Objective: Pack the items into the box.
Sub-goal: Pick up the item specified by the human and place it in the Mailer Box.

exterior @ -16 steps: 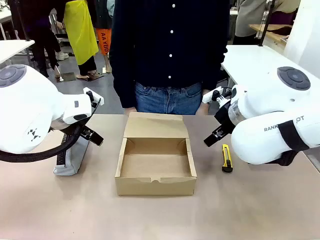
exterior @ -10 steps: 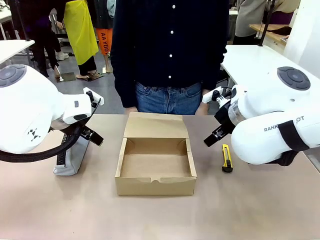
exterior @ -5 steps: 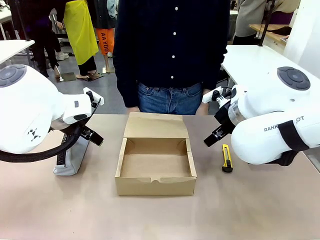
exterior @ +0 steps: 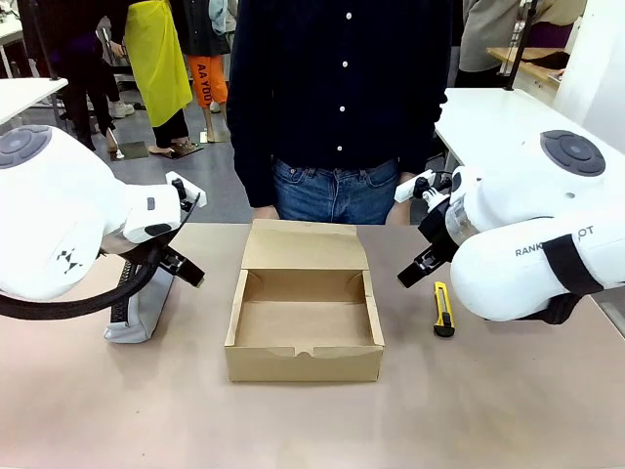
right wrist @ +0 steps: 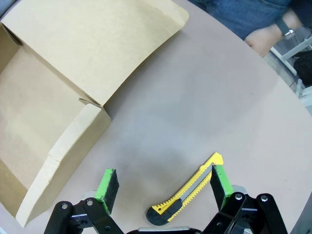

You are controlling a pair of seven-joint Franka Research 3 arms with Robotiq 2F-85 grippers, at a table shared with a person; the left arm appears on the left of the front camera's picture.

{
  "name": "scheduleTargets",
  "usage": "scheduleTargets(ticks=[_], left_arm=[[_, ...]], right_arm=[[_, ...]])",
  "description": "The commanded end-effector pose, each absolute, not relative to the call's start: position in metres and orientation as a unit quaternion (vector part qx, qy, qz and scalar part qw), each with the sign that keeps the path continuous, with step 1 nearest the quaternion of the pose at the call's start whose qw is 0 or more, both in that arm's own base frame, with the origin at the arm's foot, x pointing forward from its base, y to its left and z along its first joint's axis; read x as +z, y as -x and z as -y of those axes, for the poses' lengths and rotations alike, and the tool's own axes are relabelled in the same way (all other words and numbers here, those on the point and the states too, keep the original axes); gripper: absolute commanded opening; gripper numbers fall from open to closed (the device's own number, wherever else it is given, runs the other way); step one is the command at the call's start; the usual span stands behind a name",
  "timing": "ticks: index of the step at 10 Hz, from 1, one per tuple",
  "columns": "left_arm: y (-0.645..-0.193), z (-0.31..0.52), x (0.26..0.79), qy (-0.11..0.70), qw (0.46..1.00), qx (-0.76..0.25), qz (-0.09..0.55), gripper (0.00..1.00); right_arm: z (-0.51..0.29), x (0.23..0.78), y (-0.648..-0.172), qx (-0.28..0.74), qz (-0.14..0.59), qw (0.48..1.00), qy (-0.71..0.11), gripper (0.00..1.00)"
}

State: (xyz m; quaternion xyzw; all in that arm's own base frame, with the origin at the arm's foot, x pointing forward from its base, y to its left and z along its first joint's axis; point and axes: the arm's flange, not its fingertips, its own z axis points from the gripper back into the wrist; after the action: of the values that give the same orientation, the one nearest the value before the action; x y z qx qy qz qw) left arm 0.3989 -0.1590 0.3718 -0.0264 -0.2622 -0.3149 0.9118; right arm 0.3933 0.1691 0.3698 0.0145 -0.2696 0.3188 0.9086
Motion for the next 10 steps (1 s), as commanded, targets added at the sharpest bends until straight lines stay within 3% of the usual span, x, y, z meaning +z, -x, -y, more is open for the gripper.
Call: scheduleTargets(ticks=[1,3,5,6,8,10], left_arm=[[-0.386,0.140,0.406,0.116,0.883,-0.390,0.235,1.00],[-0.373,0.098,0.456,0.176,0.884,-0.360,0.242,1.00],[-0.368,0.031,0.485,0.248,0.888,-0.302,0.243,1.00],[-0.365,-0.012,0.490,0.300,0.882,-0.270,0.244,1.00],[-0.351,-0.114,0.484,0.429,0.842,-0.157,0.287,1.00],[-0.326,-0.199,0.455,0.515,0.779,-0.021,0.356,1.00]], right_arm=[[-0.154,0.390,-0.388,0.312,0.247,0.916,-0.051,1.00],[-0.097,0.441,-0.366,0.247,0.239,0.931,-0.121,1.00],[-0.007,0.499,-0.331,0.136,0.237,0.910,-0.311,1.00],[0.043,0.516,-0.309,0.061,0.242,0.899,-0.360,1.00],[0.137,0.520,-0.264,-0.067,0.296,0.842,-0.445,1.00],[0.204,0.491,-0.233,-0.149,0.329,0.787,-0.501,1.00]])
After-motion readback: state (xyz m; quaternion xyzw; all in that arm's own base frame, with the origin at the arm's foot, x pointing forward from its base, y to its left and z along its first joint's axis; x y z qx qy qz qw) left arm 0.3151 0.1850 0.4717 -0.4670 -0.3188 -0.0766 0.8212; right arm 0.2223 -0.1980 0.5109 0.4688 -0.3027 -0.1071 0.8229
